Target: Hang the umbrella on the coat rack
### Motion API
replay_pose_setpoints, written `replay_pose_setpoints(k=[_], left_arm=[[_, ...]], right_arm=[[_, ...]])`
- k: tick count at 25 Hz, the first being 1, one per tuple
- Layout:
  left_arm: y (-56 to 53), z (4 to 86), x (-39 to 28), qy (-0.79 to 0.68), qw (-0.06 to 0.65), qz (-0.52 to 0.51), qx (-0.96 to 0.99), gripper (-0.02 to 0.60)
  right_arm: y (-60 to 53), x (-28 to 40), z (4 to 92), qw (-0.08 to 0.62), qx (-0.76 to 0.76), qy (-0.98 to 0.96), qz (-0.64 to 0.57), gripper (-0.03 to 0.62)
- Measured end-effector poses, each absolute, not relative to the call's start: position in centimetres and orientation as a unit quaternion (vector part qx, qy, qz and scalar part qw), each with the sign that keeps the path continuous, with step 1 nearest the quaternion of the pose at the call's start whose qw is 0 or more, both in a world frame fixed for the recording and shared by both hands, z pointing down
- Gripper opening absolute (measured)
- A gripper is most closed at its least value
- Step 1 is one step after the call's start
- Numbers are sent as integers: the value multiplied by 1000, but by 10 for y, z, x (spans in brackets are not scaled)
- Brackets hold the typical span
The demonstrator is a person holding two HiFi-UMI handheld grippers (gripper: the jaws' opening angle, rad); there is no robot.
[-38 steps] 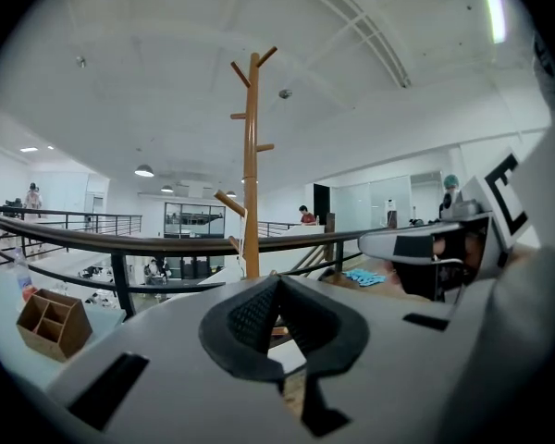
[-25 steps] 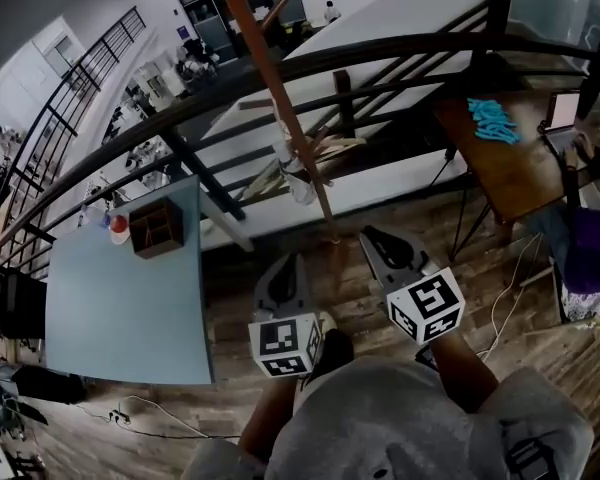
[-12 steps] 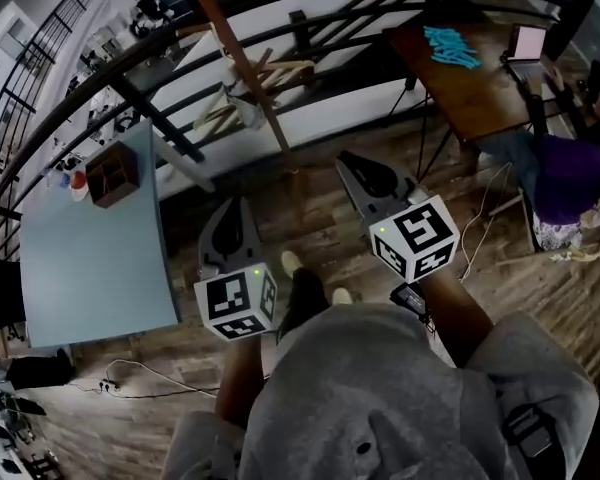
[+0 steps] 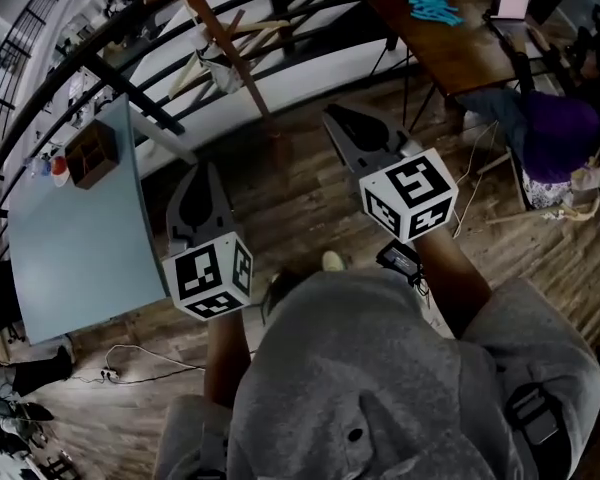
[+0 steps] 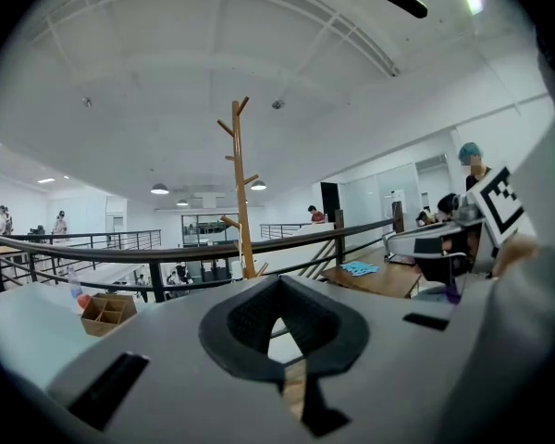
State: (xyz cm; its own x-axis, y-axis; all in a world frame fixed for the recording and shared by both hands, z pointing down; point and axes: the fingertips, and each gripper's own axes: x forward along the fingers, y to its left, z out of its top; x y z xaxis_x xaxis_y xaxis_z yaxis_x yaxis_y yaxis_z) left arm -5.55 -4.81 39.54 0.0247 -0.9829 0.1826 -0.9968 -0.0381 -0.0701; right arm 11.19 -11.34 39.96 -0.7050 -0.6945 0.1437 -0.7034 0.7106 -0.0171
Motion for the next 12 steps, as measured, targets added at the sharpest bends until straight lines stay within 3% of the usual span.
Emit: replay_pose_setpoints(k=[12], left_arm=[[-26,392,-79,-693,48,80,715,15]], right_arm=[[-93,93,400,74,384,-919,41,40]])
